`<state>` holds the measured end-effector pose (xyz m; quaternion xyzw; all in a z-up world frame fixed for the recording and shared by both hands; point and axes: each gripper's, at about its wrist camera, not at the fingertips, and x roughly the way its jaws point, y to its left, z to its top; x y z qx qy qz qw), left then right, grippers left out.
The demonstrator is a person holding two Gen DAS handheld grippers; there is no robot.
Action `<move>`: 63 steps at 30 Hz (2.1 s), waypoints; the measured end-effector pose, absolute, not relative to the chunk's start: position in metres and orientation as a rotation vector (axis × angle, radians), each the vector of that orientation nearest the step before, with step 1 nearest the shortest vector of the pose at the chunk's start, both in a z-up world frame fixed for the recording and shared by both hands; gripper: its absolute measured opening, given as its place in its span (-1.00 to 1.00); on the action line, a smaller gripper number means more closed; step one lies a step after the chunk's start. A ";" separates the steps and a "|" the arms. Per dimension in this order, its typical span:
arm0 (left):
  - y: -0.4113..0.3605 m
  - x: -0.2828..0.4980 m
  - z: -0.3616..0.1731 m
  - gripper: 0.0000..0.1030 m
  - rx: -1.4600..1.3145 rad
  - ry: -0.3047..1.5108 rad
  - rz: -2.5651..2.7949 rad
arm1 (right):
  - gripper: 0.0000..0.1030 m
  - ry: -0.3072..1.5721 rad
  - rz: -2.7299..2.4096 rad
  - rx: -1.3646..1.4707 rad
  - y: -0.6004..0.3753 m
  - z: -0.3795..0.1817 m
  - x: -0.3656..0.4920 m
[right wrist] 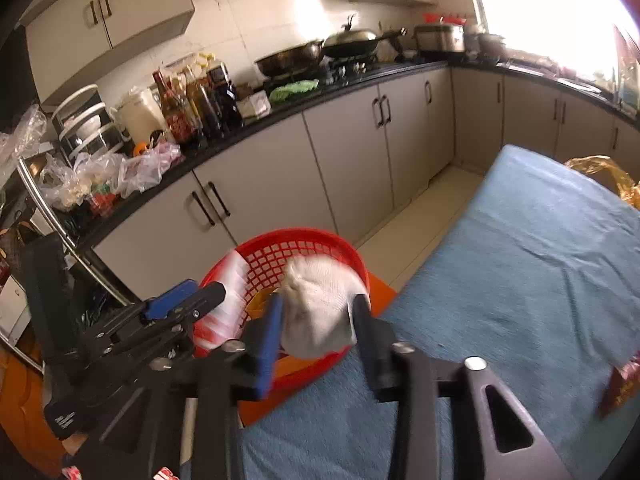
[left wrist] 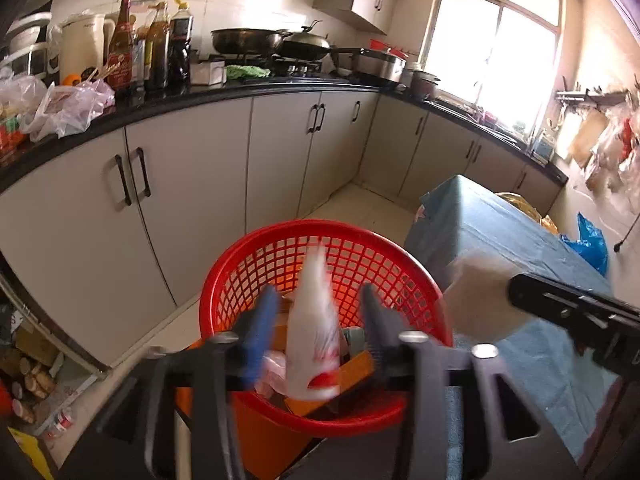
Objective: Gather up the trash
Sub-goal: 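Carry the spray bottle with the left gripper while the right gripper carries the tissue to the red basket, then open both grippers over the red basket to drop the bottle and tissue, then grasp the brown snack wrapper with the left gripper while the right gripper grasps the red paper box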
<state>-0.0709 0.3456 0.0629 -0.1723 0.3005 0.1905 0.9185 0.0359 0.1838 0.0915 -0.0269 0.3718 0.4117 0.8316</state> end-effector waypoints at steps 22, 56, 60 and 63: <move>0.152 -0.029 0.074 0.35 -0.104 0.719 -0.012 | -0.17 0.750 0.476 0.201 -0.109 0.084 0.051; 0.020 0.103 0.023 -0.39 0.107 0.884 -0.125 | -0.11 0.826 0.360 0.653 -0.231 0.042 0.096; 0.043 0.095 0.033 -0.39 0.063 0.814 -0.071 | -0.11 0.884 0.381 0.709 -0.221 0.037 0.108; 0.048 0.094 0.040 -0.39 0.039 0.785 -0.070 | -0.11 0.913 0.377 0.724 -0.211 0.039 0.122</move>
